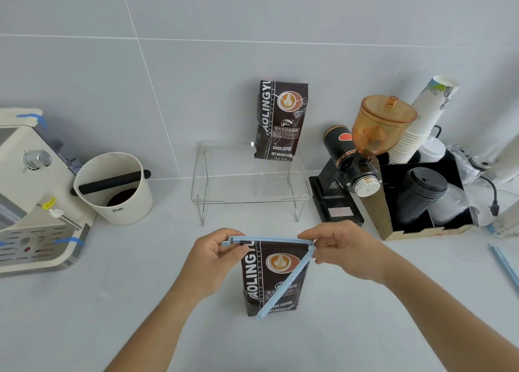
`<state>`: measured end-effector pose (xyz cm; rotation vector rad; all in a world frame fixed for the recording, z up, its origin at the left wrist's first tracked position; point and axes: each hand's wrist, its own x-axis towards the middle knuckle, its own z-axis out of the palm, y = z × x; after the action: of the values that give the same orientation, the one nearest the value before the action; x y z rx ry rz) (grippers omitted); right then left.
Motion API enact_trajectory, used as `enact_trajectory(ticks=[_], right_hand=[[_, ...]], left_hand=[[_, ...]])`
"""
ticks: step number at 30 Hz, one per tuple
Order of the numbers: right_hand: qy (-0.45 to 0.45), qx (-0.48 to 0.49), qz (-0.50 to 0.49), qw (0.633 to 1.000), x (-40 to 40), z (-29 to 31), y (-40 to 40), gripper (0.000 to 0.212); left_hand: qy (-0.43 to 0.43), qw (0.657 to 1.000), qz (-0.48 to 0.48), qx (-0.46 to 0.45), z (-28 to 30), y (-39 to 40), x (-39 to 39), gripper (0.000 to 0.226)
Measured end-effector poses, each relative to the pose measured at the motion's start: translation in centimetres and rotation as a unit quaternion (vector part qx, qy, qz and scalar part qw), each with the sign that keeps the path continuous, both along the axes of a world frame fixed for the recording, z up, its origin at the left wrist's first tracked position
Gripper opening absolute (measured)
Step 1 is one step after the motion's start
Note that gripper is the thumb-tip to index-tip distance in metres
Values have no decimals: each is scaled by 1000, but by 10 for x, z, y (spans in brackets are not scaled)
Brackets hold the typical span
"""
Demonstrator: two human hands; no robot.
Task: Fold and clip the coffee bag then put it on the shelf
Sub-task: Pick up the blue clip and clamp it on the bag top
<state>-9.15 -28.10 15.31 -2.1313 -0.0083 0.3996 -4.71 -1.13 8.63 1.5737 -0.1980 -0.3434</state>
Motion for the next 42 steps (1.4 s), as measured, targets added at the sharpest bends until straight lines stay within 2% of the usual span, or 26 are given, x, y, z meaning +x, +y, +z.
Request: enact_trajectory(ticks=[7,16,21,26,30,37,40,42], right_hand=[[-32,12,-5,999,-5,-9,2,39],[-81,-42,-22,996,-7,-15,7,32],[-97,-15,-63,993,-8,-23,11,30],[-115,-23,-71,991,-9,-24,18,30],[-144,-43,-72,986,-9,-21,19,32],[-178,-59,-66,980,-7,-22,24,38],[-189,-71,-59,978,-7,-21,25,39],[-195,-72,-59,976,-7,-20,26,40]], left_hand=[[-25,1000,3,16,-1,2,1,24],[-44,998,-10,41,0,5,2,23],[-56,997,-13,47,0,7,2,17],[-44,997,-26,62,2,9,3,37],[-38,993,-64,87,3,15,4,45],[49,996,-76,10,3,23,1,37],[33,993,-101,48,5,27,0,24],[1,990,-106,91,7,29,0,29]])
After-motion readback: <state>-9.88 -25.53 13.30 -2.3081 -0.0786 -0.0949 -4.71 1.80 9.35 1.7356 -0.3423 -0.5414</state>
